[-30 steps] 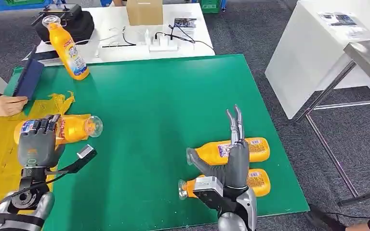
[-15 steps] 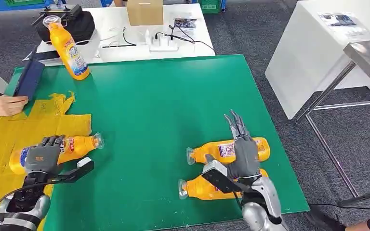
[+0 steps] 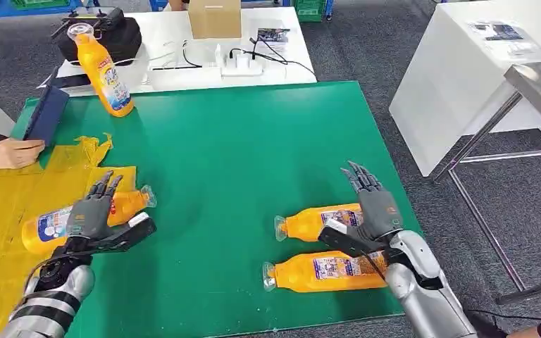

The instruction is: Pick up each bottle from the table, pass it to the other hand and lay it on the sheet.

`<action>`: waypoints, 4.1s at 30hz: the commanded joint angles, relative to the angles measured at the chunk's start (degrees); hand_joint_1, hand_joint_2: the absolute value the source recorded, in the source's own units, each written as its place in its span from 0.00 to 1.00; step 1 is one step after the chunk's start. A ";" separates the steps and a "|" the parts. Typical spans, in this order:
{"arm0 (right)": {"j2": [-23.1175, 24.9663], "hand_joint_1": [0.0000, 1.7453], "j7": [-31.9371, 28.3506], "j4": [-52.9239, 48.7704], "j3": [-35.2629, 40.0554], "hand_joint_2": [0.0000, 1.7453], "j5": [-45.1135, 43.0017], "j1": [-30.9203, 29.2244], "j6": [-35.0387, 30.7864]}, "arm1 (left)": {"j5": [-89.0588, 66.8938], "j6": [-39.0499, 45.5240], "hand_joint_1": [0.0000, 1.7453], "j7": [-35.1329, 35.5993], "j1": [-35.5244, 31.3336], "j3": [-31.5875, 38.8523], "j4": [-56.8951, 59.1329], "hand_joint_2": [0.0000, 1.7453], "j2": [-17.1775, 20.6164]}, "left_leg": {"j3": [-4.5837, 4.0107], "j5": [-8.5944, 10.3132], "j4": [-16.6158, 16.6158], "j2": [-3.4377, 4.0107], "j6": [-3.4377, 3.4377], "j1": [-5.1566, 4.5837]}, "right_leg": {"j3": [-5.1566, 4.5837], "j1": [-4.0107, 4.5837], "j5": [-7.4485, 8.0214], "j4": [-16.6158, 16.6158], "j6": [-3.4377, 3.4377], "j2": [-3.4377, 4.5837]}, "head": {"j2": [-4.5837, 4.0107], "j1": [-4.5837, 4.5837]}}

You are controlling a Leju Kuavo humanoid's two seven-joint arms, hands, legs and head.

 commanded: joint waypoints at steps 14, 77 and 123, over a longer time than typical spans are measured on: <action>-2.91 0.00 -2.95 25.84 3.99 1.00 -2.93 -6.53 5.40 | 30.36 -15.87 0.00 -13.65 10.00 -6.77 -33.19 1.00 -4.59 | 0.24 -0.18 0.05 0.18 0.06 -0.05 | 0.27 0.03 -0.07 -0.08 -0.05 0.07 | 0.00 -0.02; 21.83 1.00 -7.74 -1.80 19.54 1.00 -18.01 5.78 -9.93 | 71.08 -29.14 0.00 3.43 16.65 -10.85 -36.55 1.00 -10.98 | 0.56 -0.43 -0.08 0.25 -0.14 0.12 | 0.46 0.19 -0.28 -0.15 -0.08 0.20 | 0.00 -0.02; 22.93 1.00 -7.62 1.76 24.07 1.00 -20.84 3.80 -7.07 | 70.80 -29.05 1.00 -1.69 16.82 -16.17 -36.72 1.00 -12.46 | 0.47 -0.44 -0.02 0.12 -0.12 0.08 | 0.39 0.13 -0.36 -0.06 -0.08 0.06 | 0.00 -0.02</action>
